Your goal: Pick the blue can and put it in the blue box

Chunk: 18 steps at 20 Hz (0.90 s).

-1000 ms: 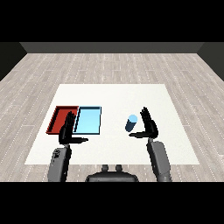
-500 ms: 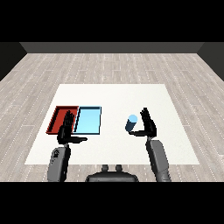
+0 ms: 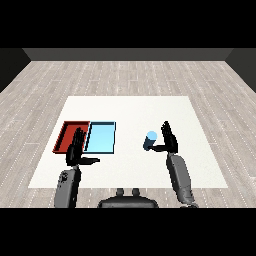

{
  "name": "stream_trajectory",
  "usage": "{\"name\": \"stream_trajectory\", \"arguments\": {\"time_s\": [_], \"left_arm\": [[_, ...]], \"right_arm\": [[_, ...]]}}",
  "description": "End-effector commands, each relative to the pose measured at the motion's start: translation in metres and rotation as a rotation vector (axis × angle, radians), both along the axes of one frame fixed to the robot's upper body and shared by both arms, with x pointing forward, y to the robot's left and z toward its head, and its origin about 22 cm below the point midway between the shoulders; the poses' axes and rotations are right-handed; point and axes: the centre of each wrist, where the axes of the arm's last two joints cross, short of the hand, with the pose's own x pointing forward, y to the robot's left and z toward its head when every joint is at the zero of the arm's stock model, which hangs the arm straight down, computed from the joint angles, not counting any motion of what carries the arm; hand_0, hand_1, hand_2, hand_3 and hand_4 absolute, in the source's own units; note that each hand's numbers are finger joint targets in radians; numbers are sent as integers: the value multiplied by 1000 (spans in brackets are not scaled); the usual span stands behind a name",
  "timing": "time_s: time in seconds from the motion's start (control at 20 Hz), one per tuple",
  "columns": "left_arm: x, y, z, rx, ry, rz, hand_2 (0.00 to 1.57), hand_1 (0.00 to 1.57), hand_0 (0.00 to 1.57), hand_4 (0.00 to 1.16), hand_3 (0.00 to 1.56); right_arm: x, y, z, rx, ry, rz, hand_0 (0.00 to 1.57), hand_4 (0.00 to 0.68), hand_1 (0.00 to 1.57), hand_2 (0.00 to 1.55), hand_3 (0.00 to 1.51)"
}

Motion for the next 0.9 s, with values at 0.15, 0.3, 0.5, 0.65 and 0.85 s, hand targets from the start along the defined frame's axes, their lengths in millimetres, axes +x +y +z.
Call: {"name": "stream_trajectory", "arguments": {"time_s": [0.15,0.3,0.5,0.65,0.85], "left_arm": [[-6,5,-1,-18,-9,-7,0,0,0,0,0],[0,12,-9,-22,-6,15,0,0,0,0,0],[2,12,1,-30,16,-2,0,0,0,0,0],[-3,1,3,-17,-6,2,0,0,0,0,0],[6,28,3,-19,1,-9,0,0,0,0,0]], "right_arm": [[10,10,-38,39,63,16,0,0,0,0,0],[-1,5,-54,21,79,17,0,0,0,0,0],[1,11,-40,51,90,24,0,0,0,0,0],[34,23,-38,64,97,15,0,0,0,0,0],[44,31,-29,87,131,12,0,0,0,0,0]]}}
